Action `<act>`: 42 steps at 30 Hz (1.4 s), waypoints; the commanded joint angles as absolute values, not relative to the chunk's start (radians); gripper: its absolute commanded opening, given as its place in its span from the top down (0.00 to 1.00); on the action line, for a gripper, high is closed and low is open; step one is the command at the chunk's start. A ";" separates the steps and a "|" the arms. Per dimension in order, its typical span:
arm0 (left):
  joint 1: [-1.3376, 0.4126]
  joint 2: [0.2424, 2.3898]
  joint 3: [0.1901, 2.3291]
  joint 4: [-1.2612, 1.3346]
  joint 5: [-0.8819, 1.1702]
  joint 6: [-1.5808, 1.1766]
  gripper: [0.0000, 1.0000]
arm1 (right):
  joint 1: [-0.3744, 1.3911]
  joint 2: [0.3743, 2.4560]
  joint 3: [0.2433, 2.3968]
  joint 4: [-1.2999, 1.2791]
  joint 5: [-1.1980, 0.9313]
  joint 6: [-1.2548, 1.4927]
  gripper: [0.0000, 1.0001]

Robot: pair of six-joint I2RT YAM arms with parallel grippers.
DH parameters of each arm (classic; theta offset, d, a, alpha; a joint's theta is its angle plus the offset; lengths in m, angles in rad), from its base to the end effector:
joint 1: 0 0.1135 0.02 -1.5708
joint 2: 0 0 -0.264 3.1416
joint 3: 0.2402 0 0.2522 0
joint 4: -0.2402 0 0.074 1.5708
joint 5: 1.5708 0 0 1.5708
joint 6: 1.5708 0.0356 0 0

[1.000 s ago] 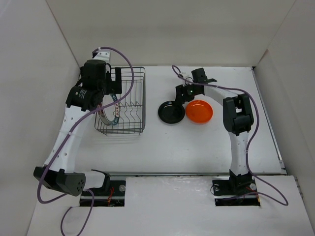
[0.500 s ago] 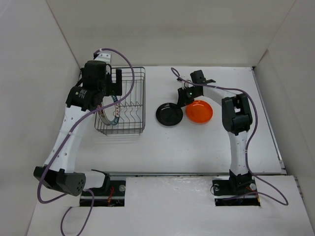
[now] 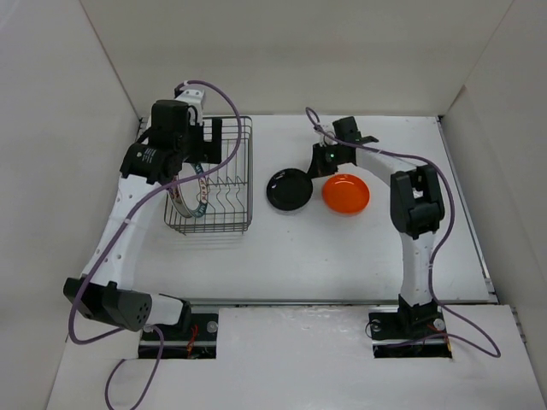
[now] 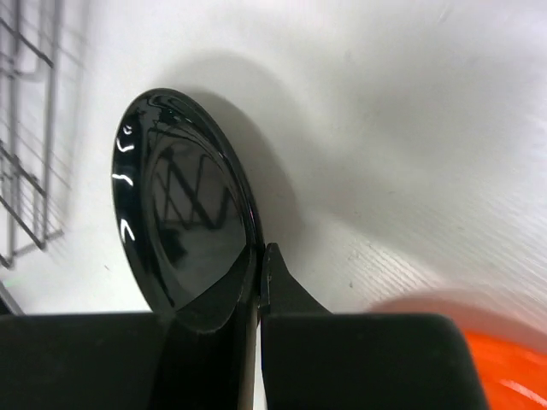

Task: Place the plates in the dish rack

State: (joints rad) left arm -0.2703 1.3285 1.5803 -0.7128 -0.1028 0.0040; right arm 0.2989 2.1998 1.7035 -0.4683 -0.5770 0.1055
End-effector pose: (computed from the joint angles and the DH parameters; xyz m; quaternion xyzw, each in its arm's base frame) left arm 0.2679 -0.0704 0.4403 0.0892 0.8446 -0.0266 0.5273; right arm 0.4515 0.1594 0.1778 -0.1729 0.9025 0.3235 0.2258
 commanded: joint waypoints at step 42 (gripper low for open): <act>-0.265 1.465 1.574 -0.397 0.604 -0.018 1.00 | 0.393 1.545 1.287 0.259 -0.553 0.407 0.01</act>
